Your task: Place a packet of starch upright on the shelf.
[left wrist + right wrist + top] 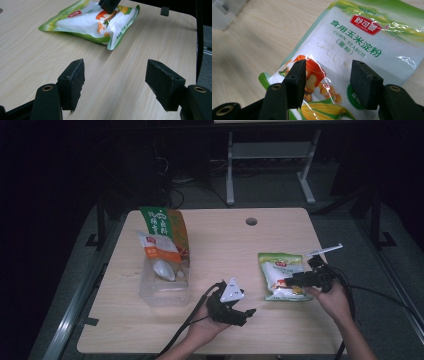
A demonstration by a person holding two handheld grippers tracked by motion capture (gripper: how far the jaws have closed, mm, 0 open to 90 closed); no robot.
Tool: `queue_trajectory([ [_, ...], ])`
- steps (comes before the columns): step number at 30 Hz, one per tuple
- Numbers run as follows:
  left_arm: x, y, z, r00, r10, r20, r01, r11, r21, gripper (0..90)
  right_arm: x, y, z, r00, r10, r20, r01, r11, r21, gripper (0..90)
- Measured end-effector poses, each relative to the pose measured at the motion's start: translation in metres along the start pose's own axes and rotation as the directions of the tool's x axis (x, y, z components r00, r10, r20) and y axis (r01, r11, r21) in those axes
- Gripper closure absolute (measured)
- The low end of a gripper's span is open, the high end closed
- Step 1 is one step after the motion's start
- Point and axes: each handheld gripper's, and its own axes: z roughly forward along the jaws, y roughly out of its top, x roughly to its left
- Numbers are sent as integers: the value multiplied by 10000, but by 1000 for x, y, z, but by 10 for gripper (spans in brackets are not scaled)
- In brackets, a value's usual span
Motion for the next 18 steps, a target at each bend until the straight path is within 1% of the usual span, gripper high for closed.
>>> queue_trajectory([
  [1,0,0,0,10000,40,2,-40,10000,28,313,0,-1,0,10000,-13,5,13,10000,-16,465],
  [2,-1,1,1,10000,-34,-5,34,10000,-33,313,1,-2,0,10000,-29,19,29,10000,-48,469],
  [6,-1,1,2,10000,-4,-5,4,10000,-7,313,6,-5,2,9997,-101,-233,100,9999,-41,472],
  [11,-1,2,3,10000,40,-1,-40,10000,22,314,16,-6,6,9986,-283,-439,287,9996,76,472],
  [15,-1,3,5,10000,-64,-52,64,10000,-41,318,26,-6,11,9972,-430,-608,443,9988,194,468],
  [16,-1,3,6,10000,8,-61,-8,10000,21,322,29,-6,12,9969,-465,-638,480,9986,220,466],
  [18,0,3,8,9999,-114,-58,114,9999,-12,331,34,-6,14,9956,-587,-732,612,9976,330,454],
])
